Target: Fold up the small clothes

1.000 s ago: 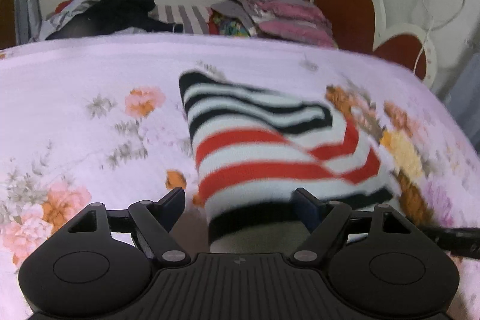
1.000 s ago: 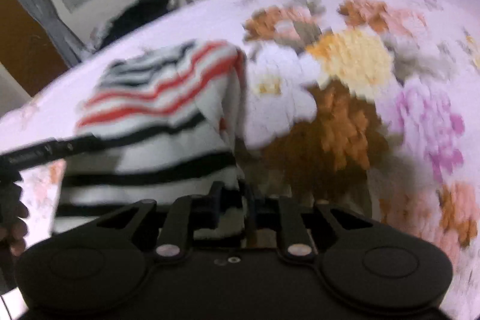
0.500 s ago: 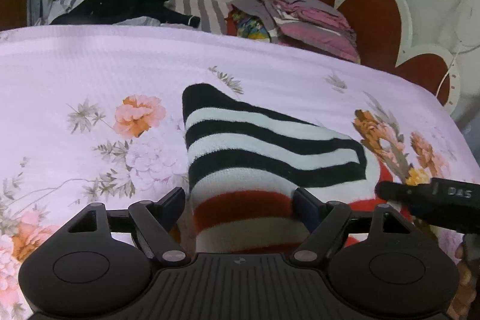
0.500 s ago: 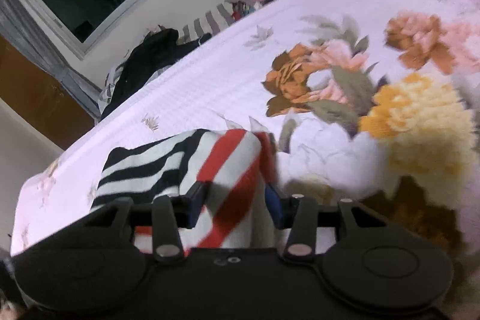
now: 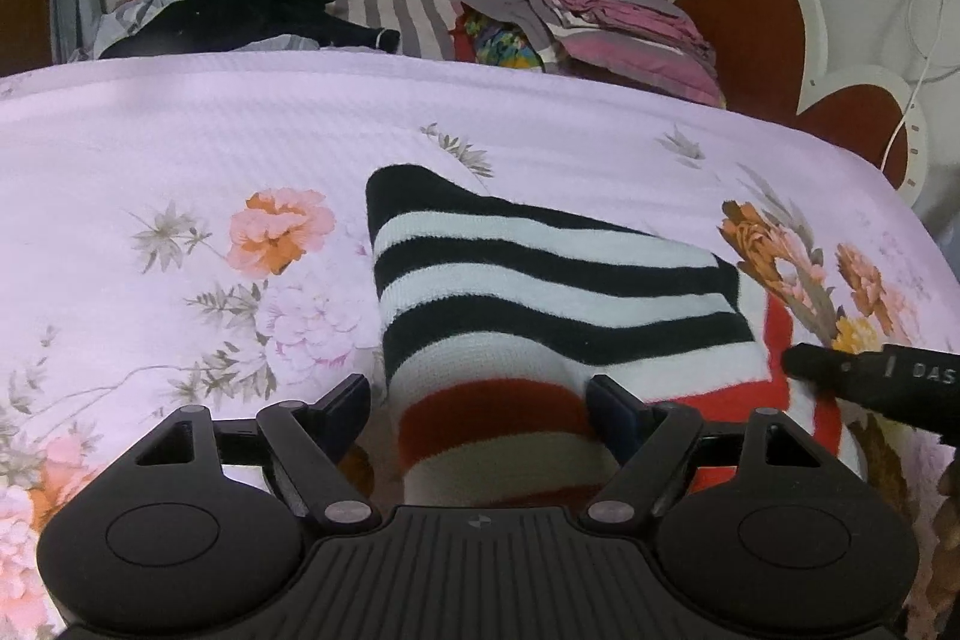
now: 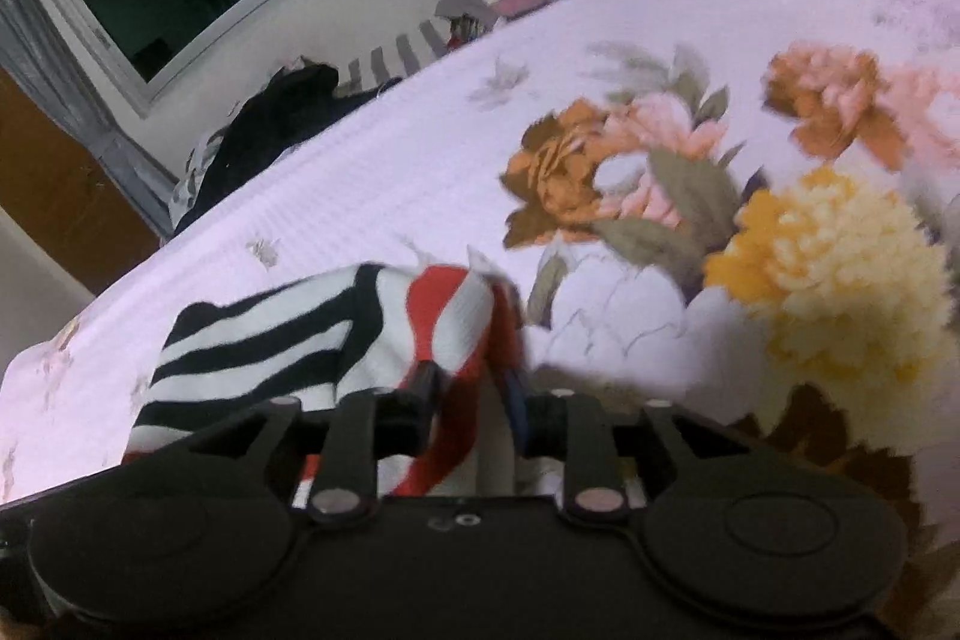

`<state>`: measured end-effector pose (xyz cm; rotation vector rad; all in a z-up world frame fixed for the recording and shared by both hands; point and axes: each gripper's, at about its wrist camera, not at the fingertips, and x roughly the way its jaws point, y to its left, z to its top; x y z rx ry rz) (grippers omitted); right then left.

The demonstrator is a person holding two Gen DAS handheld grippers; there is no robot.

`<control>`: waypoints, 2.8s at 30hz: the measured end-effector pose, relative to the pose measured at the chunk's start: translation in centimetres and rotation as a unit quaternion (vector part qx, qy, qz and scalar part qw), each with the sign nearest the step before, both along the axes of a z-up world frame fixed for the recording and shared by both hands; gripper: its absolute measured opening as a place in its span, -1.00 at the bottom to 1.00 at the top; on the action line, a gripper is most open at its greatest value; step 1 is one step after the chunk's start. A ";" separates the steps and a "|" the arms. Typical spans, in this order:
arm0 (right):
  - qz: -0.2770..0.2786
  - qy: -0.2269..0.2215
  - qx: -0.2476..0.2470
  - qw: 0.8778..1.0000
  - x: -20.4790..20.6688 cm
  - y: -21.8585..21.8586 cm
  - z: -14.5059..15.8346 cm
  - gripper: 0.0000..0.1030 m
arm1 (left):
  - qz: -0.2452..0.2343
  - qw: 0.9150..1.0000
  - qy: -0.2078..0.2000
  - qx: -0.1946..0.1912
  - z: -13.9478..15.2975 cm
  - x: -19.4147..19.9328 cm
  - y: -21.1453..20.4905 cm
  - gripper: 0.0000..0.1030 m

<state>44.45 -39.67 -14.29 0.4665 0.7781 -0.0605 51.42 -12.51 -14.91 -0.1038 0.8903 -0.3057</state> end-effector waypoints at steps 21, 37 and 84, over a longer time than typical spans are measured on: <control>0.027 0.043 0.024 0.998 -3.6 -0.3 -1.8 0.36 | -0.027 0.999 0.039 -0.024 -1.0 -4.3 0.0 0.91; 0.089 0.035 0.083 0.992 -1.5 1.1 -2.7 -0.23 | -0.035 0.996 0.049 -0.067 -2.1 -3.4 -0.6 0.55; 0.133 0.023 0.079 0.988 4.3 45.7 -2.4 -0.30 | 0.022 0.998 -0.032 -0.041 -3.1 -1.5 48.4 0.45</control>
